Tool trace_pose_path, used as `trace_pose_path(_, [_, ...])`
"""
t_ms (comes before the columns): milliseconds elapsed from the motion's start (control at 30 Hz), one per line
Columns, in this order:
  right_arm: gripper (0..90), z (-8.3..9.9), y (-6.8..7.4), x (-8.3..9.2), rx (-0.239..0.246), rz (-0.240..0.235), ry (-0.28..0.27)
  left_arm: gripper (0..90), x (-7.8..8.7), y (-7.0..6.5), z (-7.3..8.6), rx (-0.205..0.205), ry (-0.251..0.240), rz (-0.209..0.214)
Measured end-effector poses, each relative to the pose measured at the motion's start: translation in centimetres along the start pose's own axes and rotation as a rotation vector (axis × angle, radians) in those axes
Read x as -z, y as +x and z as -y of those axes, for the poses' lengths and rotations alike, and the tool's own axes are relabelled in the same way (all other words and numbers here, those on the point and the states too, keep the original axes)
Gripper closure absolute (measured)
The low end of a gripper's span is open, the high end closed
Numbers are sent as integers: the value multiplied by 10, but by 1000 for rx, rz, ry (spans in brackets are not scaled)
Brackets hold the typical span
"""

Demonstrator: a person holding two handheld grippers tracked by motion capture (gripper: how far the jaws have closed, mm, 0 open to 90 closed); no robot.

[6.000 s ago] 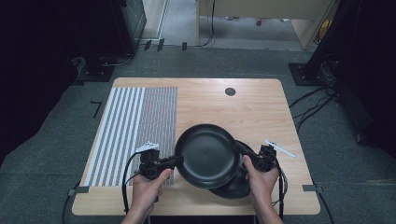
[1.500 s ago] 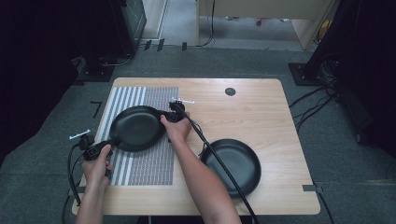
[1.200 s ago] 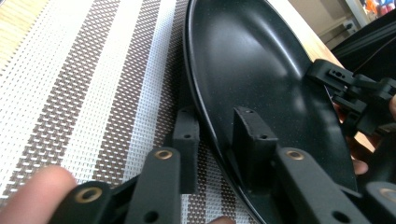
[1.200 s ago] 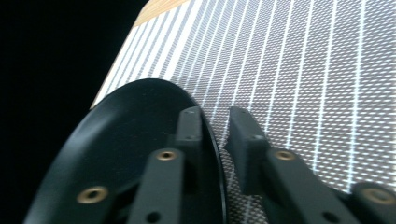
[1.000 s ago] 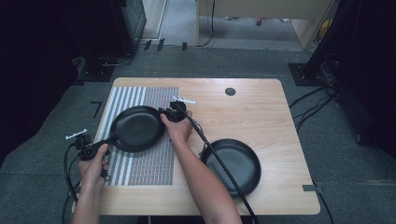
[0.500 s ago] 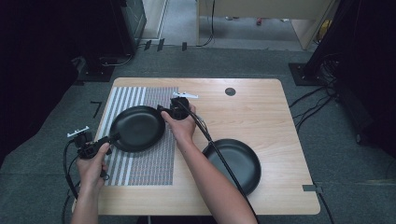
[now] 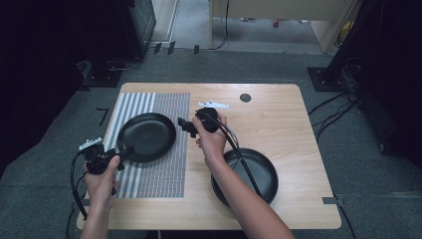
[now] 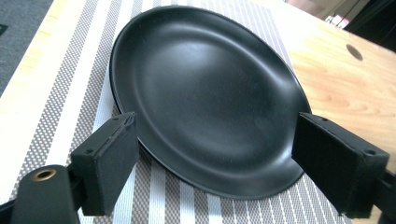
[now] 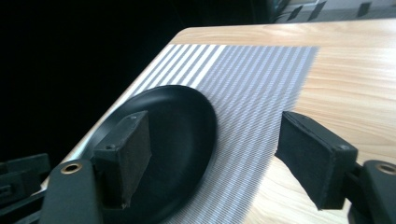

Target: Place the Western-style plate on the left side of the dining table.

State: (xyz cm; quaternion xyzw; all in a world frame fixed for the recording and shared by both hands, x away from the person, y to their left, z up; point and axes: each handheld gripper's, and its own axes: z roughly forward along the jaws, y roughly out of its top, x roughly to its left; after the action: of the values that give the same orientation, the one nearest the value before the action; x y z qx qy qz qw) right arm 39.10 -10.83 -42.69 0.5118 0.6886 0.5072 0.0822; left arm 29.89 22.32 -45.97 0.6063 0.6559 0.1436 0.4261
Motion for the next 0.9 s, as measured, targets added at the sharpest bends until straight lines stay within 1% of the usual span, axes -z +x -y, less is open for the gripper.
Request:
trace_pose_path(100, [242,2,-6,18,25,20,-14,144,2,-2,6,-6,5,-7])
trace_pose_path(167, [242,5,-11,31,43,45,-28,145,3,-2,11,-10,6,-12])
trace_pose_path(233, [237,6,-17,42,41,50,-36,145,3,-2,14,-12,3,-14])
trace_pose_path(400, [229,12,-28,68,52,68,-61,145,7,-1,21,-15,11,-49])
trace_pose_path(433, [228,13,-30,71,47,69,-63,145,7,-1,22,-18,10,-57])
trace_pose_path(467, [226,13,-32,75,43,70,-65,145,7,-1,24,-25,12,-77])
trace_pose_path(533, [221,16,-38,84,24,69,-68,145,8,-2,27,-32,10,-101])
trace_pose_path(700, [216,24,-50,103,17,93,-75,146,8,-1,36,-58,-15,-174])
trace_pose_path(733, [215,27,-54,108,11,97,-76,146,8,0,37,-68,-14,-181])
trace_pose_path(800, [214,31,-59,115,7,107,-78,148,8,2,40,-73,-15,-182])
trace_pose_path(867, [214,36,-66,124,-1,118,-81,148,8,3,44,-89,-31,-193])
trace_pose_path(900, [213,39,-71,129,0,123,-81,148,8,3,45,-96,-31,-196])
